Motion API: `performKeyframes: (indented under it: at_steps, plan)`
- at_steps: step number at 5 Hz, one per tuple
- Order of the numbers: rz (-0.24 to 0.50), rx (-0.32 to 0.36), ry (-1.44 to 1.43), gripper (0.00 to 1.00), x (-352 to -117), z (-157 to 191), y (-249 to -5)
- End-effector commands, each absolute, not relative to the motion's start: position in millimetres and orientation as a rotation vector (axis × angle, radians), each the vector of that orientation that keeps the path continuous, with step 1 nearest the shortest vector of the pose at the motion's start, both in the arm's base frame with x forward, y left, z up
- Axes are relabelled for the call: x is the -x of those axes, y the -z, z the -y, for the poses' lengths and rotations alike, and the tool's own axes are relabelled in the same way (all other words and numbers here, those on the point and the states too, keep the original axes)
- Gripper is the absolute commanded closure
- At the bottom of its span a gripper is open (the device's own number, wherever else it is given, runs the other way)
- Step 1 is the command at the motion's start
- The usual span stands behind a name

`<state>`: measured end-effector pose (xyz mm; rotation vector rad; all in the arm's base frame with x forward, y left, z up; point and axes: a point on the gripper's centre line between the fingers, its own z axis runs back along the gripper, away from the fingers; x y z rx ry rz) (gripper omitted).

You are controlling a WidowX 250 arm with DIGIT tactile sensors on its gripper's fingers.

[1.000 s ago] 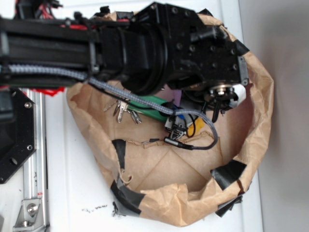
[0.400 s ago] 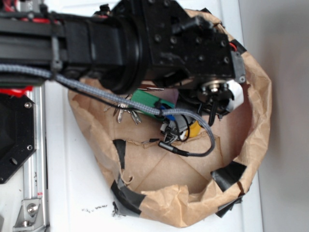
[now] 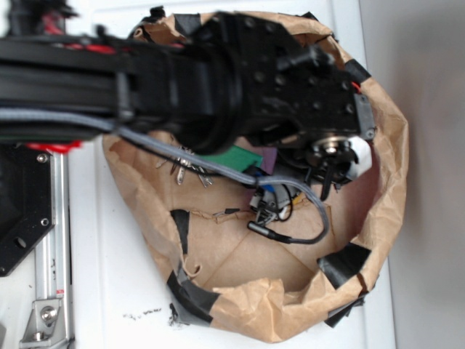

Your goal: Grab the yellow duck.

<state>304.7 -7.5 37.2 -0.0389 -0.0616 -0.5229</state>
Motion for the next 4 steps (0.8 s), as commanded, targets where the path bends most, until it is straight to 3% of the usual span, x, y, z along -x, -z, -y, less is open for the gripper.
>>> performKeyframes:
  at_steps: [1,2,4]
  plan:
    - [0.026,0.124,0.670,0.00,-298,40,-24]
    - [0.056,0.086,0.637,1.00,-292,39,-24]
    - [0.128,0.083,0.583,1.00,-305,30,-41]
